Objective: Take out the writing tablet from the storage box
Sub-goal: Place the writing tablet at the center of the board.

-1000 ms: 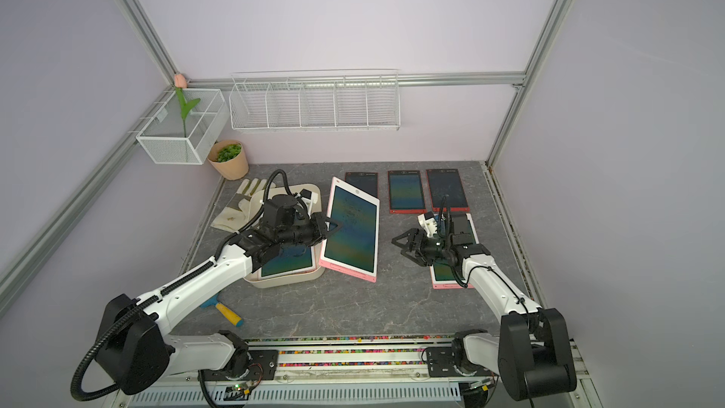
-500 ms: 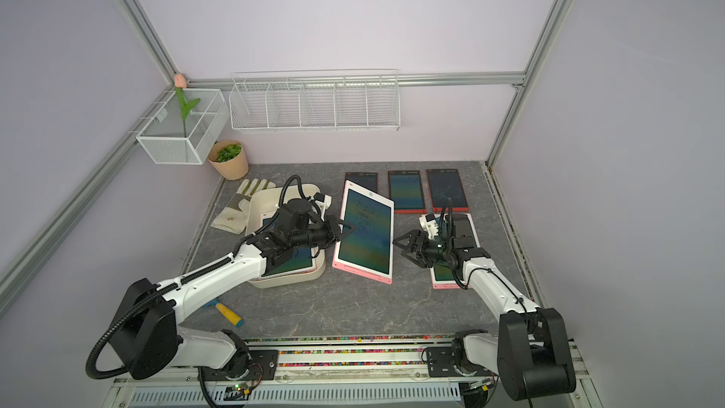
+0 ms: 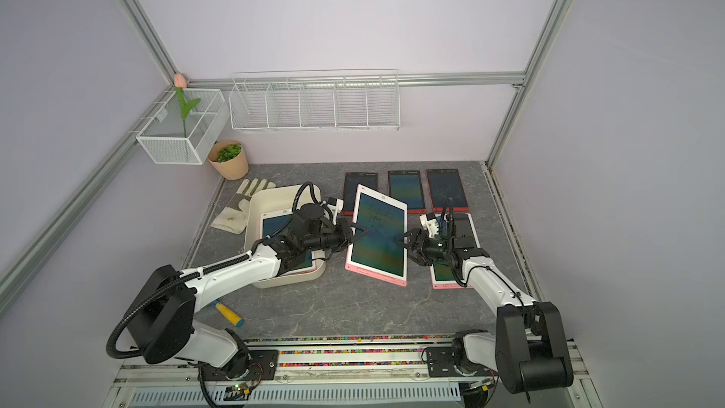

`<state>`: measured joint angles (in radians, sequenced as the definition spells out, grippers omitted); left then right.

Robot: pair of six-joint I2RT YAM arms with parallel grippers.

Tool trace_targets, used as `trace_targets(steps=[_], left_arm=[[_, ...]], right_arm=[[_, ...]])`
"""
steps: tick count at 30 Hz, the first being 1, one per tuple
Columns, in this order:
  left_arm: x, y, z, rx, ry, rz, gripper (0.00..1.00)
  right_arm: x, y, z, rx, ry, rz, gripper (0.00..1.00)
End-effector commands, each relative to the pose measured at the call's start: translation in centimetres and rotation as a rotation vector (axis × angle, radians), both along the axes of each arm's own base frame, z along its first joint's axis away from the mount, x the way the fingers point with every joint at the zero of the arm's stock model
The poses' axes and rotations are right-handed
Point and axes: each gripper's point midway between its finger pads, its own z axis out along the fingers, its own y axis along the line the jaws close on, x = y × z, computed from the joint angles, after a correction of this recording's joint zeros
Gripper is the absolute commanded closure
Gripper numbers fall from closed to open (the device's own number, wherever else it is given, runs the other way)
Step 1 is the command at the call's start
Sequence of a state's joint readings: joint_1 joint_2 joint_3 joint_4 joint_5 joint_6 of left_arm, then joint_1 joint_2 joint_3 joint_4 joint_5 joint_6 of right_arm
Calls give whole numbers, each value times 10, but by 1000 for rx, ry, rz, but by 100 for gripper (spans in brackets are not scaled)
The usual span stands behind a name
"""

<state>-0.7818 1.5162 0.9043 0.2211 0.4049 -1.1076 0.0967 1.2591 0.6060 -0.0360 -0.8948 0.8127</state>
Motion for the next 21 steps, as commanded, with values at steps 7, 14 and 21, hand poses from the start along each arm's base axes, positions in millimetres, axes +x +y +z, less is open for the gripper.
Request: trace_targets(steps=[7, 14, 21], left_arm=[[0, -28, -25, -47, 43, -53, 83], [3, -39, -51, -22, 67, -86, 83], [4, -46, -60, -23, 70, -110, 82]], right_arm=[[-2, -10, 11, 72, -20, 7, 38], [-2, -21, 8, 86, -13, -10, 55], [-2, -27, 13, 96, -27, -15, 66]])
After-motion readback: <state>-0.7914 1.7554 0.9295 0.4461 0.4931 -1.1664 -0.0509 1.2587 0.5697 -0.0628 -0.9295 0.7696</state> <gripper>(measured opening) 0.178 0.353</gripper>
